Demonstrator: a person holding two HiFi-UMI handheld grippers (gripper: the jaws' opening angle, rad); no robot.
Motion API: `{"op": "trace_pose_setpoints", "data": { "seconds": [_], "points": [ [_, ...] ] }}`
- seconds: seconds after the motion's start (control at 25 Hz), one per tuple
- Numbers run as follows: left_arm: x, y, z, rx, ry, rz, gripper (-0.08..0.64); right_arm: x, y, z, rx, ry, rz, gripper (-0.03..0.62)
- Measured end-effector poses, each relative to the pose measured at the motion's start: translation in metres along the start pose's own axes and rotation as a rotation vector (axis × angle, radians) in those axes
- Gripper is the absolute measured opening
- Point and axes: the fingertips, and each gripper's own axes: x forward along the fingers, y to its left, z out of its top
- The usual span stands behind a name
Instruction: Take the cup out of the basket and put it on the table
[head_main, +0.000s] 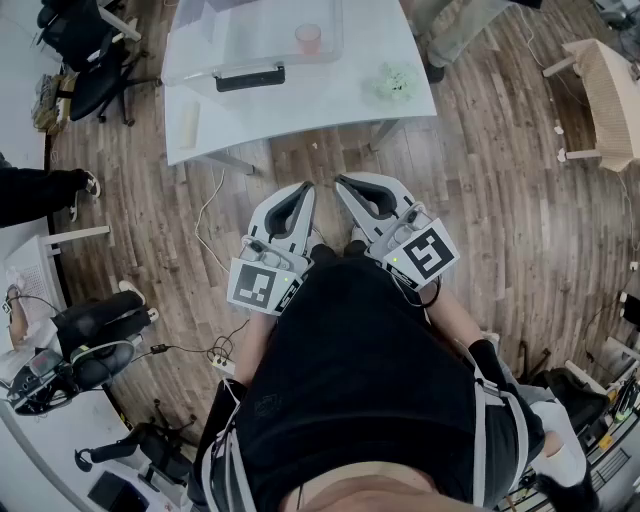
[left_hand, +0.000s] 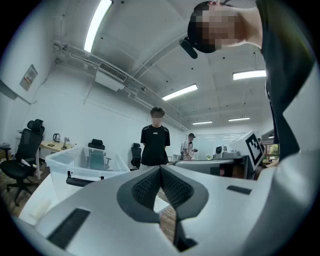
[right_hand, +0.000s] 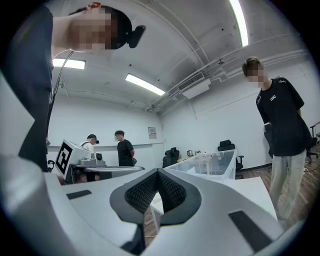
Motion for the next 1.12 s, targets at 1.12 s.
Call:
{"op": "trace_pose_setpoints", "data": {
  "seconds": [1.12],
  "points": [
    [0.024, -0.040, -0.007, 0.014, 0.018, 0.045, 0.018, -0.041, -0.027, -0.008, -0.002, -0.002, 0.011, 0.018]
  ]
}}
